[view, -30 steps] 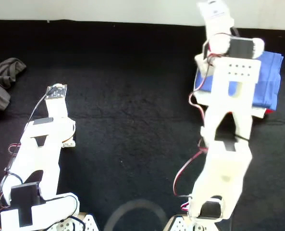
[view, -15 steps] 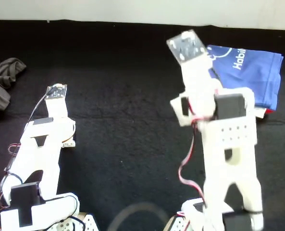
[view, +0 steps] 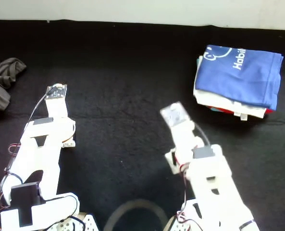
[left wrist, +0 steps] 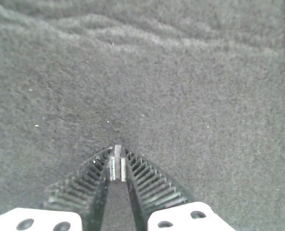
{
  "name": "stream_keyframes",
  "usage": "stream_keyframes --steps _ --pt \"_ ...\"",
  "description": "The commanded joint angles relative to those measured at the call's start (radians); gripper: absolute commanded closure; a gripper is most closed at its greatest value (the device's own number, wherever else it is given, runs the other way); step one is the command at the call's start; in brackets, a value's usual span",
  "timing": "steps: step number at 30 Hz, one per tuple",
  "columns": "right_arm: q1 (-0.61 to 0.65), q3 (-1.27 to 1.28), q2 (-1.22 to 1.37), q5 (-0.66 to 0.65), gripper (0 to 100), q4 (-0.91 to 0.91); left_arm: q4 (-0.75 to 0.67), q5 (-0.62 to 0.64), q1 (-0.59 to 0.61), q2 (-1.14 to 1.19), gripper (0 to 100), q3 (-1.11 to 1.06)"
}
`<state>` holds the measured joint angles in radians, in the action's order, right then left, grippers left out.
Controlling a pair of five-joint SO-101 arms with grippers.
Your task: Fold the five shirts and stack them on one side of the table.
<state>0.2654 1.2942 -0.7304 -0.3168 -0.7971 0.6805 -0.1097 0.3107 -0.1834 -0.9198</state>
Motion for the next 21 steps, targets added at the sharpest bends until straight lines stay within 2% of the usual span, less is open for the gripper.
stream_keyframes --steps 1,16,18,21 --pt "0.007 0.122 -0.028 0.005 95.7 0.185 -0.031 -0.003 -0.001 -0.008 99 -0.002" --pt "0.005 0.156 -0.028 0.006 95.7 0.229 -0.026 -0.006 -0.001 -0.010 98 0.010" --pt "0.005 0.156 -0.028 0.006 95.7 0.229 0.003 -0.008 0.010 -0.008 93 0.048" --pt "0.005 0.156 -0.028 0.006 95.7 0.229 0.189 -0.005 0.093 -0.012 81 0.203"
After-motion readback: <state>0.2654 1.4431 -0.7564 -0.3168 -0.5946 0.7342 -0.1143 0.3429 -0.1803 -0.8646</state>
